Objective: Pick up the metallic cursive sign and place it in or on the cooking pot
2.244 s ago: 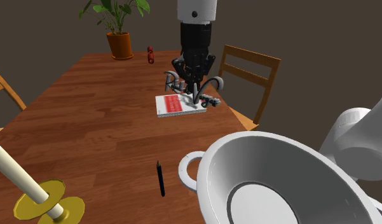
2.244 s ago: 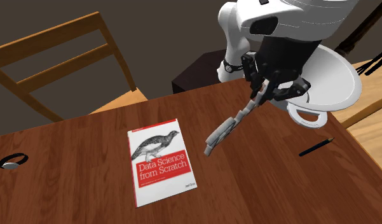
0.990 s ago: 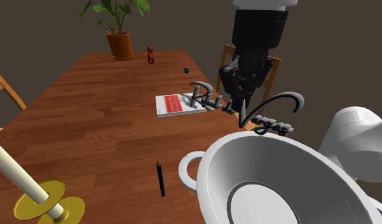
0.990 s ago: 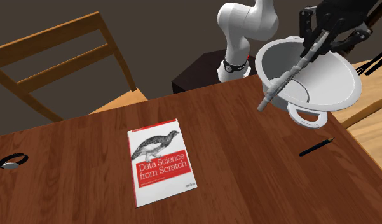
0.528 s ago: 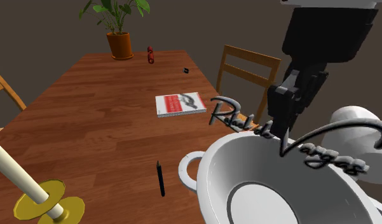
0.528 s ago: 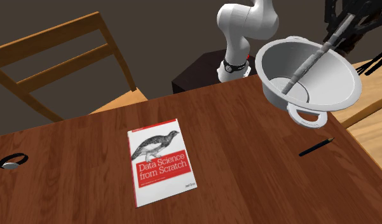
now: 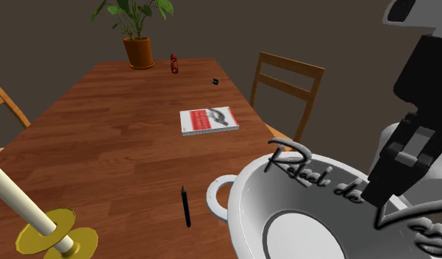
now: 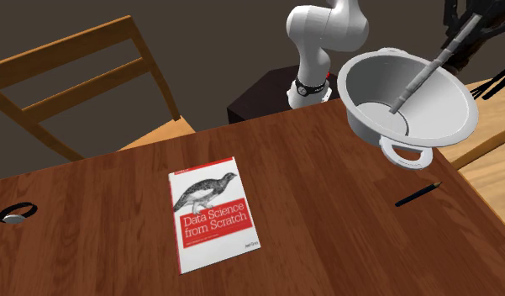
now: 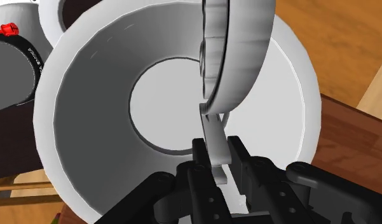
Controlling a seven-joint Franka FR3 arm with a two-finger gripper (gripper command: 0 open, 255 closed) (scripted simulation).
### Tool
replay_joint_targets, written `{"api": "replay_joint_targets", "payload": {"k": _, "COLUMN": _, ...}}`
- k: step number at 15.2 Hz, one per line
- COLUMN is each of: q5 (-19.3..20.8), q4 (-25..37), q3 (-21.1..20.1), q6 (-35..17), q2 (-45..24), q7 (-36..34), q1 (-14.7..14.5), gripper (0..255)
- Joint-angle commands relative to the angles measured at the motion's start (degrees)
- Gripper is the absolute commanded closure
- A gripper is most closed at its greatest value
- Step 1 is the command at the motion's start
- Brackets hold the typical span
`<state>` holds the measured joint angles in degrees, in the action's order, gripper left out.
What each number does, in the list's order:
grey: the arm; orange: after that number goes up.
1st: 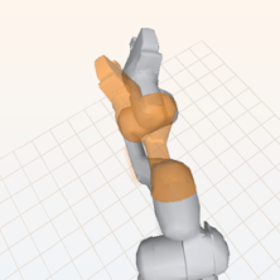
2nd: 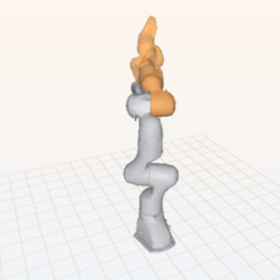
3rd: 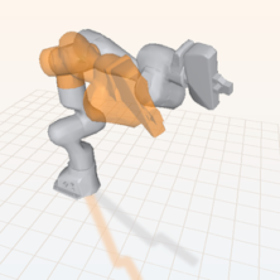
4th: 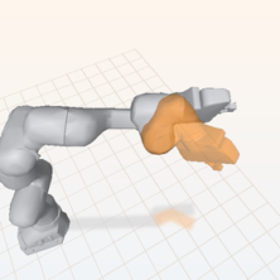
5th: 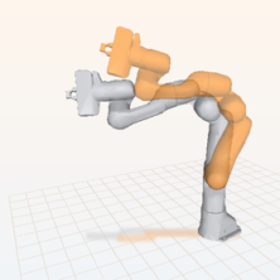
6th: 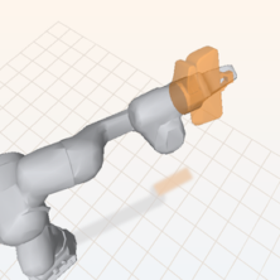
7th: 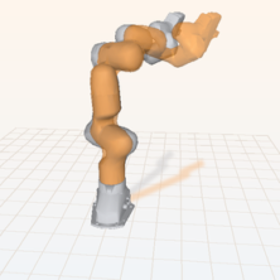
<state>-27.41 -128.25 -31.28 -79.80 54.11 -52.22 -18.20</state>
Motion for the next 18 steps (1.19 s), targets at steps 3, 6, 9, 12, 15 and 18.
{"api": "replay_joint_targets", "payload": {"k": 3, "q5": -1.0, "q4": -3.7, "q3": -1.0, "q6": -2.4, "q2": 1.4, "q7": 0.4, "q1": -0.5, "gripper": 255}}
{"api": "replay_joint_targets", "payload": {"k": 6, "q5": -1.8, "q4": -6.3, "q3": -1.7, "q6": -4.2, "q2": 2.2, "q7": 0.7, "q1": -0.9, "gripper": 255}}
{"api": "replay_joint_targets", "payload": {"k": 9, "q5": -2.6, "q4": -8.8, "q3": -2.5, "q6": -5.9, "q2": 3.0, "q7": 1.0, "q1": -1.3, "gripper": 255}}
{"api": "replay_joint_targets", "payload": {"k": 12, "q5": -3.3, "q4": -10.8, "q3": -3.3, "q6": -7.4, "q2": 3.5, "q7": 1.2, "q1": -1.6, "gripper": 255}}
{"api": "replay_joint_targets", "payload": {"k": 15, "q5": -3.3, "q4": -10.8, "q3": -3.3, "q6": -7.4, "q2": 3.5, "q7": 1.2, "q1": -1.6, "gripper": 255}}
{"api": "replay_joint_targets", "payload": {"k": 18, "q5": -3.3, "q4": -10.8, "q3": -3.3, "q6": -7.4, "q2": 3.5, "q7": 1.2, "q1": -1.6, "gripper": 255}}
